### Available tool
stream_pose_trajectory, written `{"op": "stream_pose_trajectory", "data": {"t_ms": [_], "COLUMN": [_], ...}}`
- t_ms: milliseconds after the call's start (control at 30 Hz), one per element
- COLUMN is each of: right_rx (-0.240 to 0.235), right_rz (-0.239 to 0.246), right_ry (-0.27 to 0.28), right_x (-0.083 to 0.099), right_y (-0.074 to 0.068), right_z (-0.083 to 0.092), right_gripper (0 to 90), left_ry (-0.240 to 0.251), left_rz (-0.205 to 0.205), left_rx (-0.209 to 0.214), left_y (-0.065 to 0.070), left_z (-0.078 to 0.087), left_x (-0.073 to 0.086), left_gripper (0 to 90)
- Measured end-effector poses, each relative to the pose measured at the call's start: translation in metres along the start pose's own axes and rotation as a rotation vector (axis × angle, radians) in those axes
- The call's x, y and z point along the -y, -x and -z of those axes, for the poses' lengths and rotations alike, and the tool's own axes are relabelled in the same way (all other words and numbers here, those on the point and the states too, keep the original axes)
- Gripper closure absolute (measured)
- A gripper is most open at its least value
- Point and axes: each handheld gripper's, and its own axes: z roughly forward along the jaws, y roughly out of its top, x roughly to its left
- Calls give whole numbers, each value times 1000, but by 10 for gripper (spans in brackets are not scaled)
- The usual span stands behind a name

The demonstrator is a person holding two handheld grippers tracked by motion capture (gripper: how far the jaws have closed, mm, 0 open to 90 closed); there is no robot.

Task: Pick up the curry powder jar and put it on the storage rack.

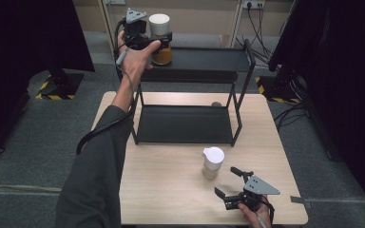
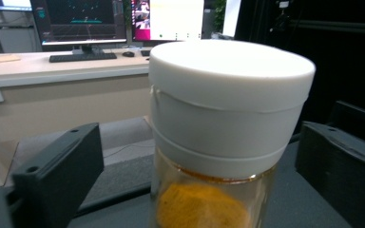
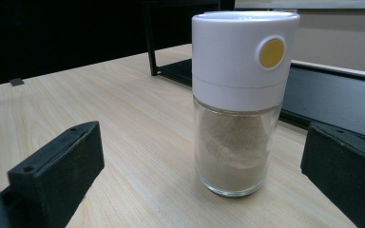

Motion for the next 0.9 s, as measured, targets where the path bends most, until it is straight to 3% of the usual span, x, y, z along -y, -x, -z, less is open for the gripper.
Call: {"op": "stream_pose_trajectory", "data": {"t_ms": [133, 400, 700, 900], "right_rx": [2, 3, 3, 5], "right_rz": [-1, 0, 4, 3], "right_ry": [0, -1, -1, -2], "right_x": [0, 0, 0, 0], "right_y": [0, 0, -1, -1], "right_z": [0, 0, -1, -1], "right_gripper": [7, 7, 6, 6], "left_ry": [-5, -1, 10, 41], "left_rz": [5, -43, -58, -22], "left_rx": [14, 20, 69, 126], "left_y": [1, 10, 12, 9], "left_z": [3, 19, 39, 54], "left_x": [0, 4, 10, 21], "left_gripper": [4, 4, 11, 12]}}
